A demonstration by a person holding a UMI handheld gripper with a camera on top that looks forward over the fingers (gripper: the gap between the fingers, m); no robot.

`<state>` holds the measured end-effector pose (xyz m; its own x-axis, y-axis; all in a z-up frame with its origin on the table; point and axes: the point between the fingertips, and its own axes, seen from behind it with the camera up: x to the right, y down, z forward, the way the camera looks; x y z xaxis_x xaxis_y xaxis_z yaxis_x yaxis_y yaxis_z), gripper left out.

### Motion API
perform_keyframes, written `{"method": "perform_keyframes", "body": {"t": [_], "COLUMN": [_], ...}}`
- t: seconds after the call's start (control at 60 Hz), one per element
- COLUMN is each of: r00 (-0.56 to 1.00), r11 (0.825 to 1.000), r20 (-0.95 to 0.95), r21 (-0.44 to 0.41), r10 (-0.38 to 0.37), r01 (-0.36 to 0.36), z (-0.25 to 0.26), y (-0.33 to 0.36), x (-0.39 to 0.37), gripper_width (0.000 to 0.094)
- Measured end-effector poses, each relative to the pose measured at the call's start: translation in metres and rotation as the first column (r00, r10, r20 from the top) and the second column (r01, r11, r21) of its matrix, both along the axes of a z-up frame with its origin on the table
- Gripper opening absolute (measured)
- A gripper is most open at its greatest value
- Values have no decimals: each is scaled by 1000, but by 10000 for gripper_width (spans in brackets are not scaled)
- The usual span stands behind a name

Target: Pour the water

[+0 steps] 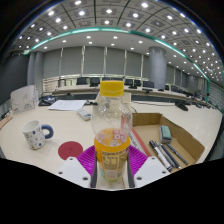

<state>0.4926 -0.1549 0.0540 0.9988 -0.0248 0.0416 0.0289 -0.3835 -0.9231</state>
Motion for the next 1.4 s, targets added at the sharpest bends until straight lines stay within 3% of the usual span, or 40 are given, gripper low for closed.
{"method": "perform_keyframes", "body": {"t": [0.183,0.383,0.517,0.667,0.817,0.983,1.25,1.4], "r00": [985,841,614,258,-89,-361,-426,-220], "r11": [1000,999,999,998,991,984,976,975], "r20": [170,541,789,965,994,931,902,971], "r21": [9,32,31,-16,-65,-110,-143,-135], "r10": [28,8,-5,33,54,53,60,95], "r01": [-30,-29,-32,-66,-115,-138,-165,-177], "z": [24,87,126,141,145,144,140,139], "y": [6,26,39,54,66,76,82,75], "x": [-10,-23,-44,-82,-121,-148,-174,-172], "gripper_width": [399,398,399,397,398,399,398,397]}}
